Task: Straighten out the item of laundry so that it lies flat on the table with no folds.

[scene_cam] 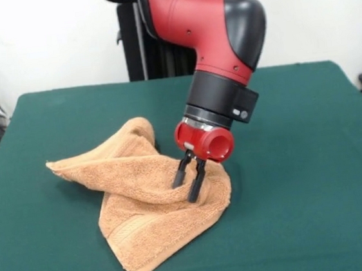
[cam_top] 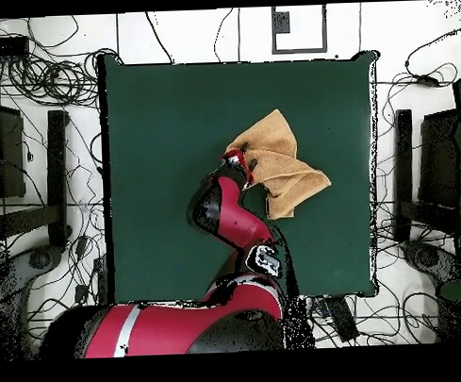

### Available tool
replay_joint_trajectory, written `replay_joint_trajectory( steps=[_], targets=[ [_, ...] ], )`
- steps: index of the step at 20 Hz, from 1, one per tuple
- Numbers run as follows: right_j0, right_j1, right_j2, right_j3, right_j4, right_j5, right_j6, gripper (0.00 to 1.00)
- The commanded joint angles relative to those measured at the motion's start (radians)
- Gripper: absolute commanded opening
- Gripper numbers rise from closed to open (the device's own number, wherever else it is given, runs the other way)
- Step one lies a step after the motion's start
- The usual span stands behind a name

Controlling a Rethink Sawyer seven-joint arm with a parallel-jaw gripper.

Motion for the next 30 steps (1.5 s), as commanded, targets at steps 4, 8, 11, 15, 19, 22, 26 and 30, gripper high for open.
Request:
replay_joint_trajectory(
  steps=[4, 8, 11, 15, 19, 22, 26, 30],
  targets=[
    [0.083, 0.053, 0.162, 0.047, 0.097, 0.098, 0.213, 1.0],
    [0.096, 0.042, 0.158, 0.057, 0.12, 0.115, 0.207, 1.0],
    [0.107, 0.033, 0.157, 0.067, 0.139, 0.122, 0.209, 1.0],
    [0.123, 0.018, 0.147, 0.08, 0.173, 0.144, 0.2, 1.0],
    [0.136, -0.008, 0.14, 0.097, 0.201, 0.175, 0.191, 1.0],
    [0.154, -0.022, 0.136, 0.106, 0.235, 0.193, 0.185, 1.0],
    [0.178, -0.043, 0.128, 0.12, 0.275, 0.221, 0.176, 1.0],
    [0.2, -0.067, 0.111, 0.131, 0.3, 0.252, 0.171, 1.0]
  ],
)
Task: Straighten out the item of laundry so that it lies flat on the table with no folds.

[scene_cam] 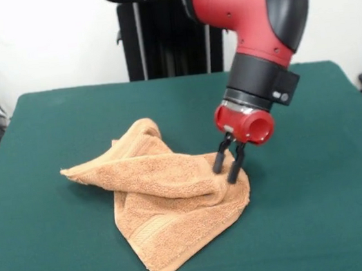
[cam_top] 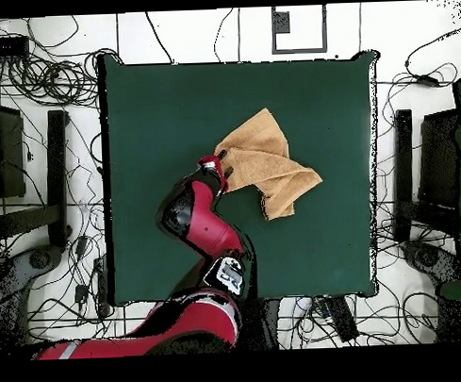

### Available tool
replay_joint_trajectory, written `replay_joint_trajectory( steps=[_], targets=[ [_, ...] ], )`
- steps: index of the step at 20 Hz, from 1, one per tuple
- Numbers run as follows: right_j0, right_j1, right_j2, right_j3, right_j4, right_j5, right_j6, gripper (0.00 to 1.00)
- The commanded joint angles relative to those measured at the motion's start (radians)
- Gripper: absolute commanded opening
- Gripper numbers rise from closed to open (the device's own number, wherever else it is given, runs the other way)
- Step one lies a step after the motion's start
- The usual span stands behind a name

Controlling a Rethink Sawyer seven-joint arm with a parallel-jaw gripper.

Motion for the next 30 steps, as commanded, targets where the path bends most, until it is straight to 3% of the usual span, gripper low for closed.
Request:
replay_joint_trajectory(
  steps=[1, 8, 13, 17, 20, 26, 30],
  targets=[
    [0.06, -0.019, 0.106, 0.069, 0.091, 0.182, 0.172, 1.0],
    [0.07, -0.022, 0.087, 0.064, 0.091, 0.214, 0.166, 1.0],
    [-0.015, -0.103, 0.053, 0.08, -0.009, 0.272, 0.107, 1.0],
    [-0.079, -0.159, 0.004, 0.029, -0.051, 0.37, 0.028, 1.0],
    [-0.109, -0.143, -0.002, -0.024, -0.072, 0.396, 0.01, 1.0],
    [-0.058, -0.115, -0.104, -0.136, -0.046, 0.541, 0.023, 1.0],
    [-0.12, -0.11, -0.082, -0.15, -0.113, 0.526, 0.002, 1.0]
  ],
)
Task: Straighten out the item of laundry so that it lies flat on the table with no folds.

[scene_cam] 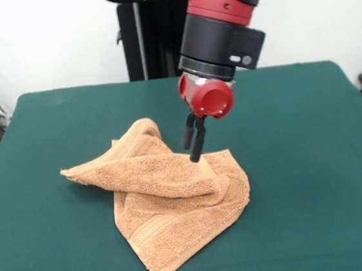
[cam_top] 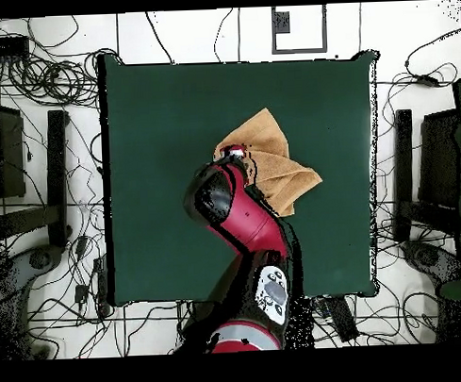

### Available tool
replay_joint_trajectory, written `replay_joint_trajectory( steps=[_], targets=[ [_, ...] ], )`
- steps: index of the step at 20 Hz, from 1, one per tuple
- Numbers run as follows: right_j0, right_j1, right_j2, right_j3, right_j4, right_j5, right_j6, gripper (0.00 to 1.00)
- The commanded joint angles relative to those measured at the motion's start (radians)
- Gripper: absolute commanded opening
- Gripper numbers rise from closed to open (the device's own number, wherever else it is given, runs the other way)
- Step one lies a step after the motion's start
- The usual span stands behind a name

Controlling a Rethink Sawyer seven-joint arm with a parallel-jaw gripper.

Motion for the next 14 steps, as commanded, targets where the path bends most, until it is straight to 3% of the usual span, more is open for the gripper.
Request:
replay_joint_trajectory(
  steps=[1, 5, 14],
  targets=[
    [-0.042, 0.033, 0.024, -0.093, -0.082, 0.136, -0.005, 1.0],
    [-0.08, 0.047, 0.048, -0.089, -0.137, 0.099, 0.0, 1.0],
    [-0.082, 0.105, 0.037, -0.12, -0.191, 0.089, 0.026, 1.0]
  ],
)
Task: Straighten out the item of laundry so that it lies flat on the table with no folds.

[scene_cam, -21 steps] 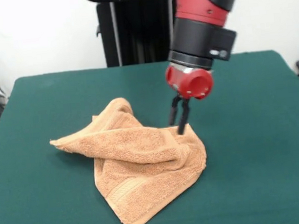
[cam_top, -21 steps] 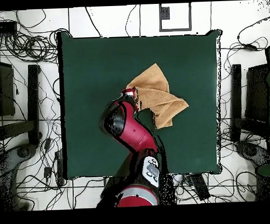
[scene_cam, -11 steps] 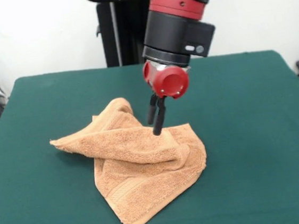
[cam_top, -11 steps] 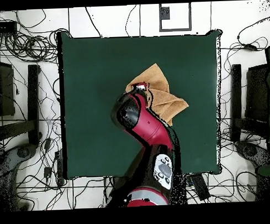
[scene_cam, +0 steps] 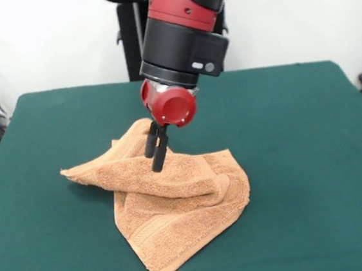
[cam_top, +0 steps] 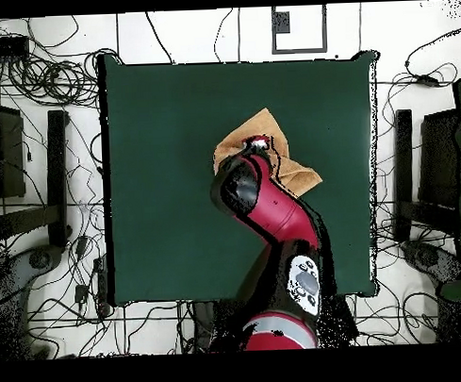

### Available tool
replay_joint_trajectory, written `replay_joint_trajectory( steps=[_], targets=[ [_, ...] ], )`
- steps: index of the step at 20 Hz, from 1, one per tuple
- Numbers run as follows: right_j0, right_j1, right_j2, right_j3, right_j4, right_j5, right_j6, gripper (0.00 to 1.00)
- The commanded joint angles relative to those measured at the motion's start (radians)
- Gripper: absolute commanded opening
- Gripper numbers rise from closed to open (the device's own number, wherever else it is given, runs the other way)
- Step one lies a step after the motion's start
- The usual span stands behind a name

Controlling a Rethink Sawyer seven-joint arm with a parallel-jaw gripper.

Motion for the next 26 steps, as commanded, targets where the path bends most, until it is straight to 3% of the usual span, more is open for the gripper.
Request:
replay_joint_trajectory(
  steps=[1, 17, 26],
  targets=[
    [-0.001, 0.094, 0.059, -0.044, -0.065, 0.049, 0.029, 1.0],
    [-0.037, 0.162, 0.079, -0.02, -0.147, -0.053, 0.082, 1.0],
    [-0.025, 0.172, 0.067, -0.006, -0.167, -0.038, 0.1, 1.0]
  ],
)
